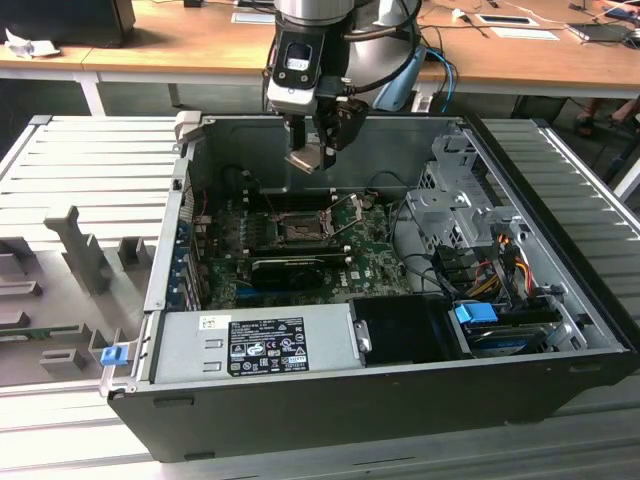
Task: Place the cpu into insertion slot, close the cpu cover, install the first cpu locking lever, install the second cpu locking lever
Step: 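Place the cpu into insertion slot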
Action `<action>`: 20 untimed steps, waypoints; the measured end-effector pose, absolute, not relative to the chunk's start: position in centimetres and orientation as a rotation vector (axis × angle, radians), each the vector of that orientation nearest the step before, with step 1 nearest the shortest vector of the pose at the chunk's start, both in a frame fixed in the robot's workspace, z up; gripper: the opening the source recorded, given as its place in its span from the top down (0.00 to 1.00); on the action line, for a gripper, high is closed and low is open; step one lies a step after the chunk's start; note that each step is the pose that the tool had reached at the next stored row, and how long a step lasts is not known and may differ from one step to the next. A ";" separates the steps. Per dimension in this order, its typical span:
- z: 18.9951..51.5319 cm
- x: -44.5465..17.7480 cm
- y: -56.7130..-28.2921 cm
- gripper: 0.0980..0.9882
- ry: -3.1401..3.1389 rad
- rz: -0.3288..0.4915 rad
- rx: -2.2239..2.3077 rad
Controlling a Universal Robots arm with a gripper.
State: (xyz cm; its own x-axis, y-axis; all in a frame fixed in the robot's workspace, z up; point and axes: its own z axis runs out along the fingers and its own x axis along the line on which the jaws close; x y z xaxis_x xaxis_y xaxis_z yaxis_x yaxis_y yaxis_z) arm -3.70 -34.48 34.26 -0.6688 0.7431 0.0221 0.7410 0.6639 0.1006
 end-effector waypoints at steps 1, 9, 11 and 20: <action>34.2 -3.7 -34.5 0.51 2.846 0.157 1.270; 34.1 -3.7 -34.5 0.51 2.804 0.156 1.354; 34.1 -3.7 -34.5 0.51 2.792 0.156 1.376; 34.1 -3.7 -34.5 0.51 2.700 0.153 1.537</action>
